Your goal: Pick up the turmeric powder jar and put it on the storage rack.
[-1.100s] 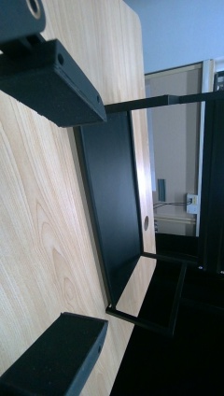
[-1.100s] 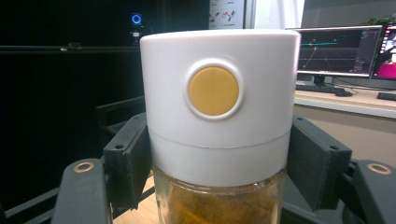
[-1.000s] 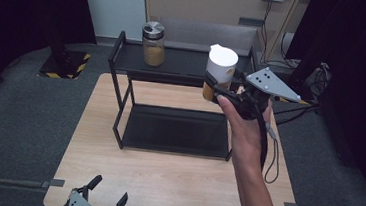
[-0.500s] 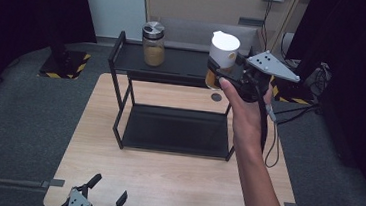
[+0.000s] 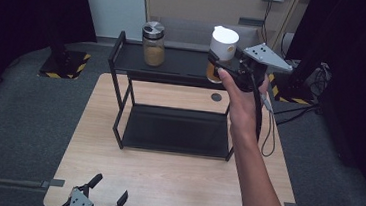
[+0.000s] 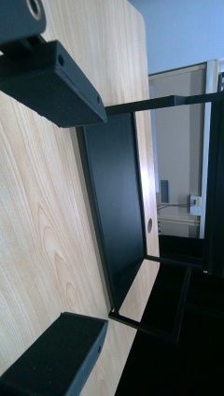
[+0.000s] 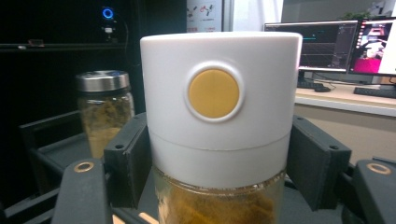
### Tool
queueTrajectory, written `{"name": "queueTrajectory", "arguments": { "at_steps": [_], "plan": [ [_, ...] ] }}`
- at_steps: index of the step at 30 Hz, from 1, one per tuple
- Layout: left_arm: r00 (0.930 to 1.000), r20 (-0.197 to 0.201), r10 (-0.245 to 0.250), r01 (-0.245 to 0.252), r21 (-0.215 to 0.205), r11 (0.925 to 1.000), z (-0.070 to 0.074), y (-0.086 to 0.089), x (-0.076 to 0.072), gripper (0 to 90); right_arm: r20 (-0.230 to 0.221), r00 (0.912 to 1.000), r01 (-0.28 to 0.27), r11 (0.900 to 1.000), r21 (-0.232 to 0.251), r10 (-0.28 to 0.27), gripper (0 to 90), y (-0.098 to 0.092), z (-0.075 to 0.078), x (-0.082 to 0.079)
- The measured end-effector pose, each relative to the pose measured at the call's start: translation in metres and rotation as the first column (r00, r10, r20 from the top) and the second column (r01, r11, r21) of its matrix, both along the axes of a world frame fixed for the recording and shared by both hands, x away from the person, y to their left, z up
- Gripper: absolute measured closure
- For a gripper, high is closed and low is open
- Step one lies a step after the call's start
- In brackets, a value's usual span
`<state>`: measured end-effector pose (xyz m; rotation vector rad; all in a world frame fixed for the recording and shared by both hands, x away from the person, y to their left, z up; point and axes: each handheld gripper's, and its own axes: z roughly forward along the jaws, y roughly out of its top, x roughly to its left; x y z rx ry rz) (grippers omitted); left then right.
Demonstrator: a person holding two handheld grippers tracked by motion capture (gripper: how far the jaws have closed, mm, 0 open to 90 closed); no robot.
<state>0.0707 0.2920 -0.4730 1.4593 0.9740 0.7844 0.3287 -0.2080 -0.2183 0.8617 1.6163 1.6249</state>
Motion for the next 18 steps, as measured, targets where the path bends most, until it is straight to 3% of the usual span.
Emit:
{"name": "queueTrajectory", "arguments": {
  "at_steps": [18],
  "plan": [
    [0.9999,-0.011,-0.001,0.001,0.004,1.0000,-0.002,0.001,0.005,2.1,-0.007,0.9986,0.052,0.999,0.016,-0.052,30.0,0.005,0.000,0.025]
  ]
}}
